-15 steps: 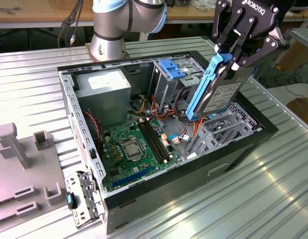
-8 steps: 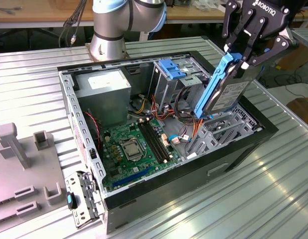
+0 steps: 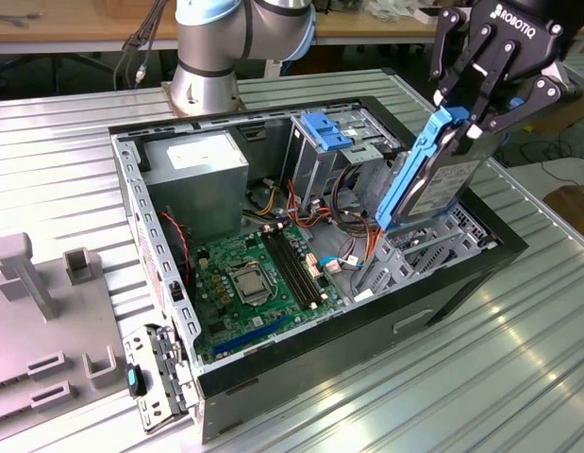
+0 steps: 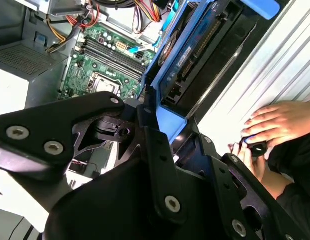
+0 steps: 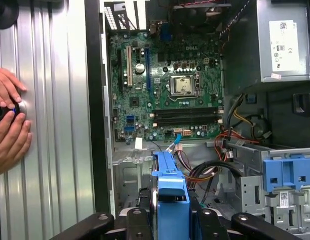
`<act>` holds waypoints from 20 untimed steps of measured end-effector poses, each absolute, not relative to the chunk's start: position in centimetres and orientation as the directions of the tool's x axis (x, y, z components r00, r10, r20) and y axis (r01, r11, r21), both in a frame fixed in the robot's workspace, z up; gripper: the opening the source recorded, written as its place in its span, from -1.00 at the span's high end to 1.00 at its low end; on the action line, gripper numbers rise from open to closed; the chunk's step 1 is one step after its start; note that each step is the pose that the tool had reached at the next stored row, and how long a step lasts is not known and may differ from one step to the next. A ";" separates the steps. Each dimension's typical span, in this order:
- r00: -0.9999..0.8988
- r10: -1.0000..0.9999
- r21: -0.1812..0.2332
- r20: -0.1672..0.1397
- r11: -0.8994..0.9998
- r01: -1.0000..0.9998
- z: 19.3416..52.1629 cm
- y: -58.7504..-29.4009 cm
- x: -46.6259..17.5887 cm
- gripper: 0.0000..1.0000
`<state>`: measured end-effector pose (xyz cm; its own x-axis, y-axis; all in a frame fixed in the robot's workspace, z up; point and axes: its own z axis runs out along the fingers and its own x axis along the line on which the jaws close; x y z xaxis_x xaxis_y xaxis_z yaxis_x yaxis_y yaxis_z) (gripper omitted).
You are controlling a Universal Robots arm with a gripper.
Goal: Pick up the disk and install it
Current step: 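Insert the disk into the insertion slot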
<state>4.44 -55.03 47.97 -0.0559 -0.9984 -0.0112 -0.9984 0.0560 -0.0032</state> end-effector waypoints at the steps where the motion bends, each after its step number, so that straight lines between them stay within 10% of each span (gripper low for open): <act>1: -0.056 -0.998 -0.003 -0.011 0.056 -0.998 48.0 -55.0 4.5 0.26; 20: -0.046 -0.999 -0.003 -0.011 0.046 -0.999 47.3 -56.0 6.2 0.26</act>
<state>6.19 -55.99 47.25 -0.0460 -0.9989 -0.0113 -0.9989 0.0460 -0.0033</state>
